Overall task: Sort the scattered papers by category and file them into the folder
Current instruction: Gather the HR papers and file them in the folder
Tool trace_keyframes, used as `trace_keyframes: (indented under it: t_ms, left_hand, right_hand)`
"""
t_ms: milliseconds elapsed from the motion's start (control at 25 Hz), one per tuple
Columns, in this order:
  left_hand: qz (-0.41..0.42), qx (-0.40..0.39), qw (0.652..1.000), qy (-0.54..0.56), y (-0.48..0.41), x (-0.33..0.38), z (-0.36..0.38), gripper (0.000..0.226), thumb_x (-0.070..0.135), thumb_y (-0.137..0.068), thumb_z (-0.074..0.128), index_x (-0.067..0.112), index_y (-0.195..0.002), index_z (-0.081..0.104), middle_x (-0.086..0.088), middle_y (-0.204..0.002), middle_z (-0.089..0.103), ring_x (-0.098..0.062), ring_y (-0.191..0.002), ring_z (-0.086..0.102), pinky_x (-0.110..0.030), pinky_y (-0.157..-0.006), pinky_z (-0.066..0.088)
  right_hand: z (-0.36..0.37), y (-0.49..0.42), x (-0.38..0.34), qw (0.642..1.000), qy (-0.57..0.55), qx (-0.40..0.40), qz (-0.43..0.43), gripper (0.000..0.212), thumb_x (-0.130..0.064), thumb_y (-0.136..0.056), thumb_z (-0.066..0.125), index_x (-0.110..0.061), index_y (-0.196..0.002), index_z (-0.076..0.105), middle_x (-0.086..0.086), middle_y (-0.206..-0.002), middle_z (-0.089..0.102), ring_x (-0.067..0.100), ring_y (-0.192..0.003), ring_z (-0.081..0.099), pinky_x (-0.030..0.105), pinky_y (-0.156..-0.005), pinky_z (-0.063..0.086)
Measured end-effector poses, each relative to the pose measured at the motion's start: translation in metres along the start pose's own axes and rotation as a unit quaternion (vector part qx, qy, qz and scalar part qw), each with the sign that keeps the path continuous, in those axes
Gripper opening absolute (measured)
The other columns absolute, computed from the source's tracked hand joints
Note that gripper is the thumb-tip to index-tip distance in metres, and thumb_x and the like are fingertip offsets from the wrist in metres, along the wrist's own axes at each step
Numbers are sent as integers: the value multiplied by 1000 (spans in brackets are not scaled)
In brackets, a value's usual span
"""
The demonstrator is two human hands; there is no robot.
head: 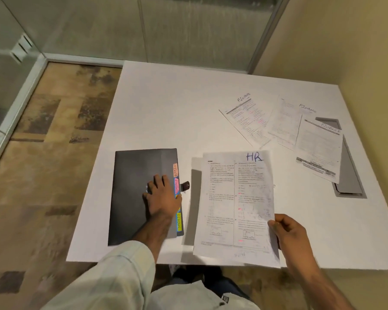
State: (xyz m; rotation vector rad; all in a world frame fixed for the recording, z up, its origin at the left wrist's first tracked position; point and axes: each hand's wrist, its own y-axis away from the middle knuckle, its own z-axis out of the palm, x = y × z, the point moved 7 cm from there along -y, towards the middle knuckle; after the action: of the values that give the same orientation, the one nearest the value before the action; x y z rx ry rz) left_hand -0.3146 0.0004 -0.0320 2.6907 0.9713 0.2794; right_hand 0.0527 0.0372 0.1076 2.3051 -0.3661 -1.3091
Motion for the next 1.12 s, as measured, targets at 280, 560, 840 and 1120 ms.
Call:
trace_keyframes:
  t_ms: [280,560,840,1120]
  left_hand:
    - [15,-33,999,-26,-10,10,7,73,48,-82,69,11,-136,39,-13,-139,41,-33,-110,53,-44,-72,60]
    - [6,-79,997,-1,-18,14,18,75,34,-78,68,7,-139,34,-16,-135,40,-44,-121,49,-46,-73,62]
    - [-1,-74,996,-59,-23,27,20,82,28,-88,58,-4,-152,17,-28,-150,33,-55,-130,45,-50,-89,58]
    - [18,-49,990,-131,-21,42,22,77,24,-99,48,6,-160,4,-34,-158,22,-59,-134,39,-54,-83,60]
  right_hand:
    - [7,5,0,1000,-3,9,-3,20,-11,-101,55,-17,-97,74,-5,-92,80,24,-87,75,49,-81,58]
    - [2,6,8,999,-35,18,3,19,-10,-101,56,-14,-99,74,3,-95,80,31,-89,75,55,-88,58]
    - [1,7,7,999,-26,17,8,19,-11,-102,56,-15,-98,74,-1,-92,80,29,-88,75,50,-82,57]
    - [-12,6,15,999,-30,21,12,19,-7,-102,55,-10,-96,73,4,-93,80,32,-89,75,50,-82,57]
